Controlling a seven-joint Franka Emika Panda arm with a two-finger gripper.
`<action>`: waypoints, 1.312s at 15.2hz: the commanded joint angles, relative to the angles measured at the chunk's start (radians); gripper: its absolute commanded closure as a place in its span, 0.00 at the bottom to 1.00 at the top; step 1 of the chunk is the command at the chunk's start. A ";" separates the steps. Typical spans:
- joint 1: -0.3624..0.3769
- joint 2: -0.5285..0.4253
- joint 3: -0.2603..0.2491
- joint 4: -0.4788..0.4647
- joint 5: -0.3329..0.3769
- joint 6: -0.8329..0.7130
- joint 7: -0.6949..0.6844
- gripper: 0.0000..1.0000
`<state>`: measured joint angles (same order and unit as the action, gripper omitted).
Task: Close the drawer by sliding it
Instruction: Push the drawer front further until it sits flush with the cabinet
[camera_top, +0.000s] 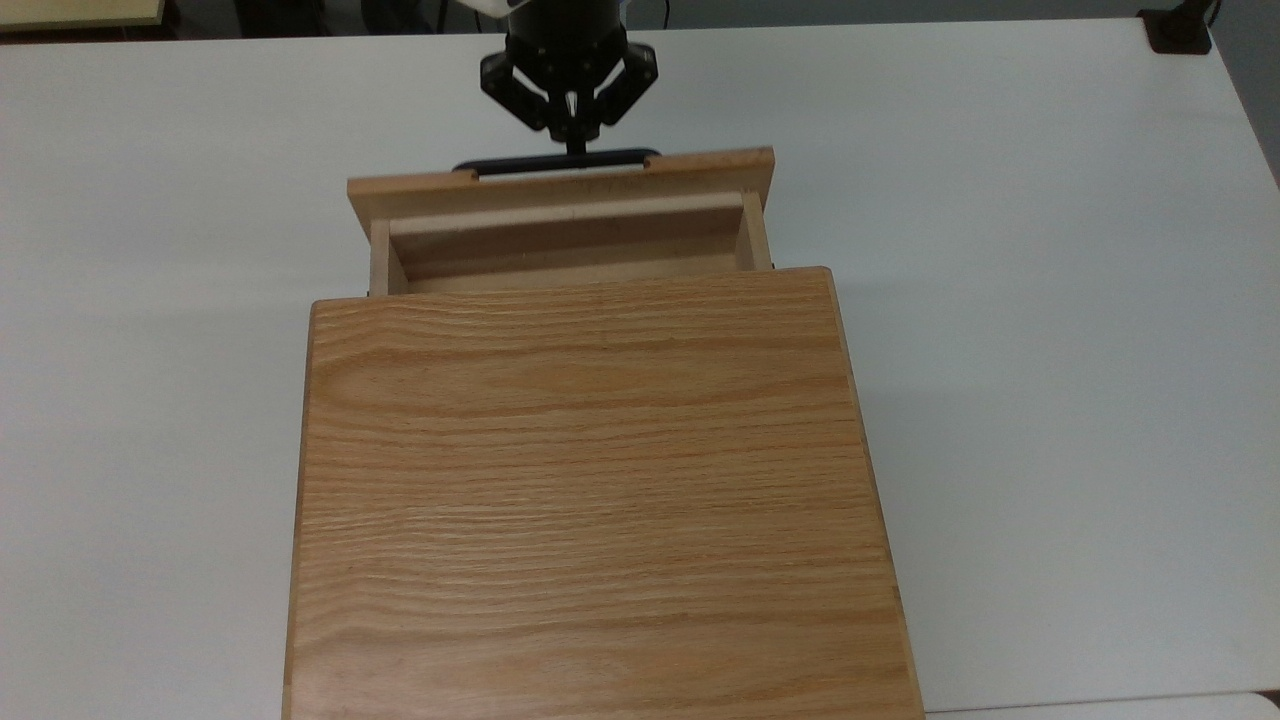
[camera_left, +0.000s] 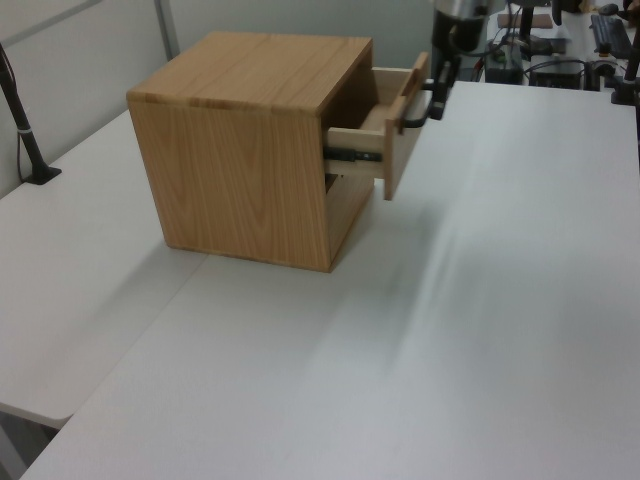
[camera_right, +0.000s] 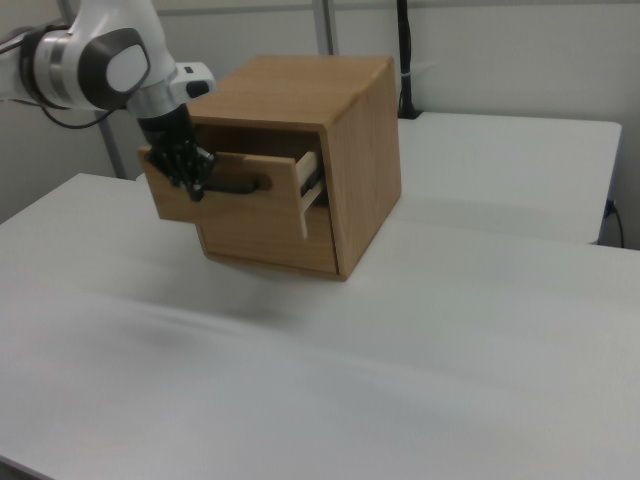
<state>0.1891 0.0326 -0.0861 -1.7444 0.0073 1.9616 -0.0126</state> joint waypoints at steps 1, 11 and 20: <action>-0.008 0.101 -0.004 0.114 0.014 0.081 0.025 1.00; -0.007 0.164 -0.004 0.115 -0.032 0.385 0.126 1.00; -0.046 0.027 -0.004 0.088 -0.018 0.024 0.062 0.88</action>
<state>0.1653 0.1561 -0.0881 -1.6476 -0.0051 2.1981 0.0866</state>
